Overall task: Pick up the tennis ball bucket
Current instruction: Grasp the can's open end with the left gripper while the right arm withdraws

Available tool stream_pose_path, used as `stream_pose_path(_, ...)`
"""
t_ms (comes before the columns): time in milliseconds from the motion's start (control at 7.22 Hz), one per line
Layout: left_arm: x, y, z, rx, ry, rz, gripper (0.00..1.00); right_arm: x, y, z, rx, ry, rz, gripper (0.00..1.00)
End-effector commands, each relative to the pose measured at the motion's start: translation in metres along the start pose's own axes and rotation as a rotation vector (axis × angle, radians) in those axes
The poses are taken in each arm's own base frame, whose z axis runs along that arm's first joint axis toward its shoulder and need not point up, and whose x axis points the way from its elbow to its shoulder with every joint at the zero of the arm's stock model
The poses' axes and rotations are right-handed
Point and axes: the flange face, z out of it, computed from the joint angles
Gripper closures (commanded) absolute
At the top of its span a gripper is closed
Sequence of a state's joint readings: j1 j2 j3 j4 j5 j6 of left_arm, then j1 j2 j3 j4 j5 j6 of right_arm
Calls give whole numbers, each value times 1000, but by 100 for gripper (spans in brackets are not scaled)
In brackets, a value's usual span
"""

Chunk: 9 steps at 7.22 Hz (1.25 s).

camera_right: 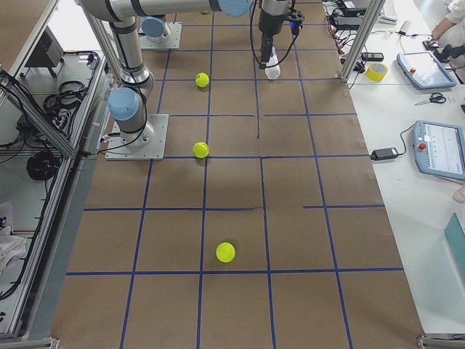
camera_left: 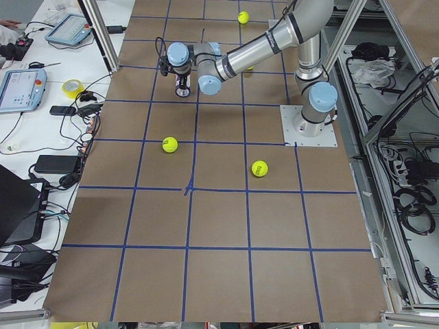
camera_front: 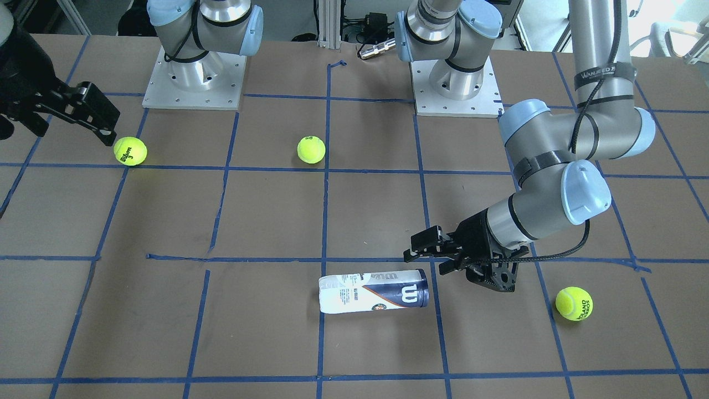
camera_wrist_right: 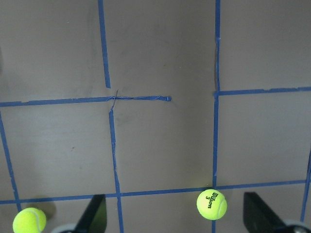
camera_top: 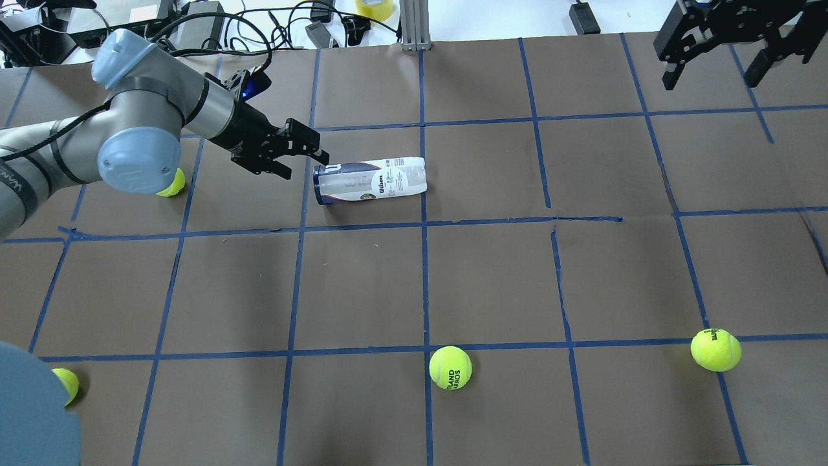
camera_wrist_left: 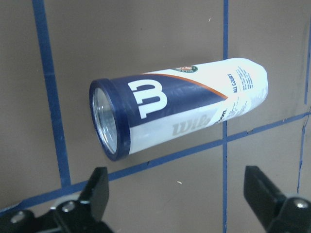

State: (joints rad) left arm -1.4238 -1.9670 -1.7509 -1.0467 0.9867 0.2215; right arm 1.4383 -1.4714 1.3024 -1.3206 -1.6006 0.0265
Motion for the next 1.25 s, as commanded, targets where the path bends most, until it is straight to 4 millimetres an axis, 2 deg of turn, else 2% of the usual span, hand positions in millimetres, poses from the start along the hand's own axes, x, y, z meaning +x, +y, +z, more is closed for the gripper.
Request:
stream_pose_path(0, -17, -11, 23, 2, 32, 13, 0, -24, 39, 4, -2, -3, 33, 0)
stream_pose_path(138, -26, -11, 33, -14, 36, 21, 0, -26, 48, 16, 27, -2, 18, 0)
stream_pose_path(277, -31, -12, 42, -22, 41, 13, 0, -26, 48, 21, 76, -6, 15, 0)
stream_pose_path(554, -40, -14, 56, -28, 58, -4, 0, -26, 43, 15, 134, -13, 21, 0)
stream_pose_path(831, -38, -16, 62, -22, 124, -21, 12, -26, 48, 8, 157, -19, 21, 0)
stream_pose_path(969, -38, -16, 62, -24, 124, -33, 45, -26, 48, 9, 155, -19, 23, 0)
stream_pose_path(1108, -38, -16, 62, -24, 124, -37, 94, -26, 48, 9, 154, -18, 23, 0)
